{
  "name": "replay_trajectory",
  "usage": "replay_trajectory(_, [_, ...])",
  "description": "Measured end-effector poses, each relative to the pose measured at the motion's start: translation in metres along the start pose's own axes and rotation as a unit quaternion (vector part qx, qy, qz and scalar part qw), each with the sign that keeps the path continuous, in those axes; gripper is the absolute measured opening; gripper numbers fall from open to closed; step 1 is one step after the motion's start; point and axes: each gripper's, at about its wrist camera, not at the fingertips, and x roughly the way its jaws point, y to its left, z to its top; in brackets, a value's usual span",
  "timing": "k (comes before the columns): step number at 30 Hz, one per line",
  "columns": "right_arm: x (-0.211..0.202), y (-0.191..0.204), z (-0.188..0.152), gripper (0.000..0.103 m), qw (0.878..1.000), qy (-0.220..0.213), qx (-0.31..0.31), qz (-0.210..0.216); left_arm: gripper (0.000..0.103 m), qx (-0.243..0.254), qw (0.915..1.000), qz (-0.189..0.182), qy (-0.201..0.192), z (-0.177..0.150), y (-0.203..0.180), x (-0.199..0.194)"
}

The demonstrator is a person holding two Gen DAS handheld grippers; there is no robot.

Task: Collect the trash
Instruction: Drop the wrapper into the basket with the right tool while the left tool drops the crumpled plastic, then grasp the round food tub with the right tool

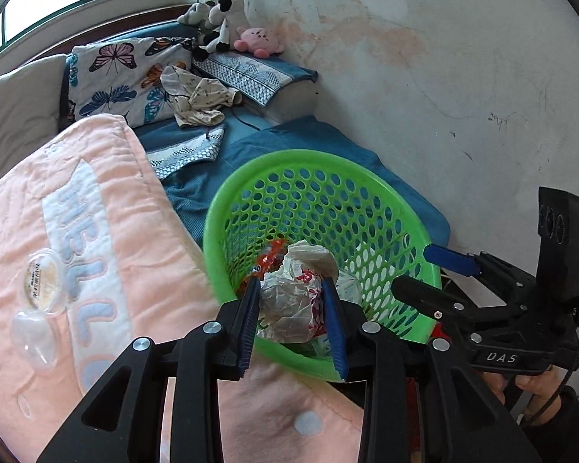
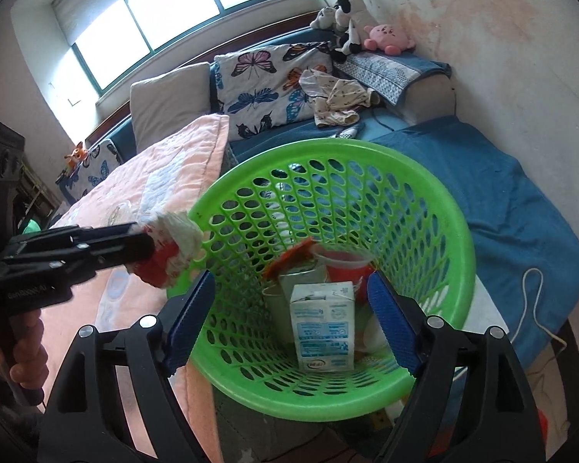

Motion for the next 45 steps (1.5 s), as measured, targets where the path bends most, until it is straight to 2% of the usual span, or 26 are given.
replay_trajectory(2, [-0.002, -0.005, 0.000, 0.081, 1.000, 0.000, 0.002, 0.000, 0.035, 0.001, 1.0000, -0.002, 0.006, 0.000, -0.003, 0.005])
replay_trajectory(4, [-0.003, -0.008, -0.001, 0.081, 1.000, -0.002, 0.002, -0.004, 0.045, -0.001, 0.9999, -0.004, 0.012, 0.000, -0.004, 0.008])
replay_trajectory(5, [-0.004, -0.010, -0.001, 0.081, 1.000, -0.002, 0.004, -0.002, 0.046, 0.000, 0.9999, -0.002, 0.011, 0.000, -0.004, 0.007])
replay_trajectory(7, [-0.005, -0.012, -0.001, 0.081, 1.000, -0.005, 0.008, 0.002, 0.059, 0.005, 1.0000, 0.000, 0.007, -0.001, -0.005, 0.005])
replay_trajectory(9, [-0.006, -0.012, -0.002, 0.081, 1.000, -0.007, 0.007, 0.004, 0.066, 0.005, 1.0000, 0.004, 0.002, -0.002, -0.005, 0.003])
replay_trajectory(13, [-0.007, -0.006, -0.002, 0.081, 1.000, -0.009, 0.002, 0.009, 0.067, -0.004, 0.9999, 0.012, 0.001, -0.004, 0.002, -0.003])
replay_trajectory(18, [-0.004, 0.011, 0.000, 0.081, 1.000, -0.008, -0.015, 0.021, 0.067, -0.011, 0.9987, 0.043, -0.023, -0.012, 0.017, -0.021])
replay_trajectory(29, [0.013, 0.074, 0.007, 0.081, 0.997, 0.001, -0.065, 0.050, 0.071, -0.048, 0.9941, 0.083, -0.051, -0.034, 0.064, -0.064])
replay_trajectory(39, [0.033, 0.134, 0.013, 0.081, 0.992, 0.013, -0.108, 0.069, 0.073, -0.110, 0.9846, 0.115, -0.074, -0.059, 0.127, -0.106])
replay_trajectory(45, [0.054, 0.171, 0.020, 0.081, 0.988, 0.029, -0.126, 0.088, 0.074, -0.143, 0.9755, 0.144, -0.084, -0.079, 0.166, -0.131])
